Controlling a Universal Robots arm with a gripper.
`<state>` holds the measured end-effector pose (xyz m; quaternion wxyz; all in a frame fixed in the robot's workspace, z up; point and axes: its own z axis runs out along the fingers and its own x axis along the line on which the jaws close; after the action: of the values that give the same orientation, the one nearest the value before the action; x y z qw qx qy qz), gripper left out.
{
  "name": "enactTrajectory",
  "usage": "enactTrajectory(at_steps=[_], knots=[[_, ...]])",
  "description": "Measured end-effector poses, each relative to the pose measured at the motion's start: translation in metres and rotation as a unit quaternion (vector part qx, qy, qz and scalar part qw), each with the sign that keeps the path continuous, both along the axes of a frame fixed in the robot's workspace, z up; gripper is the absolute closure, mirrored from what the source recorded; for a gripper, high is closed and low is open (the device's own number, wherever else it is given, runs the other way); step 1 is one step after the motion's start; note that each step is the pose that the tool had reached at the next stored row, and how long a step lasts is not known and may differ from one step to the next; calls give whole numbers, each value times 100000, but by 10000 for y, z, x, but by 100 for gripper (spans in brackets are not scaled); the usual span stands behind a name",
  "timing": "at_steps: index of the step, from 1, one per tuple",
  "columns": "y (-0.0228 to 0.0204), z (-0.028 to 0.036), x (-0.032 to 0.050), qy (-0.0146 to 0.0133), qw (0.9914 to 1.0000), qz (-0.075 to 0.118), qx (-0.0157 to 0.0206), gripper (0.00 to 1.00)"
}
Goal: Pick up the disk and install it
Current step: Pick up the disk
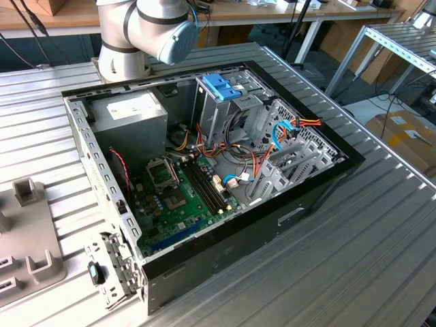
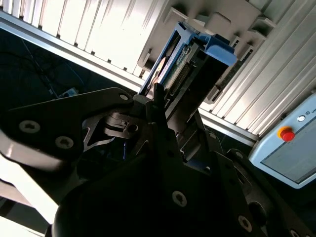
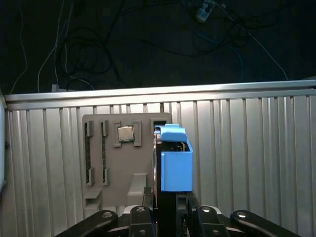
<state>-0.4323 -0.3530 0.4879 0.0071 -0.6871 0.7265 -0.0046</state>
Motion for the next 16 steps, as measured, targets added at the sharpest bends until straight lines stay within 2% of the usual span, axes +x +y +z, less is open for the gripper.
enactTrajectory(at_steps=[16], knots=[[0, 15, 10, 4, 100000, 1, 0, 65]])
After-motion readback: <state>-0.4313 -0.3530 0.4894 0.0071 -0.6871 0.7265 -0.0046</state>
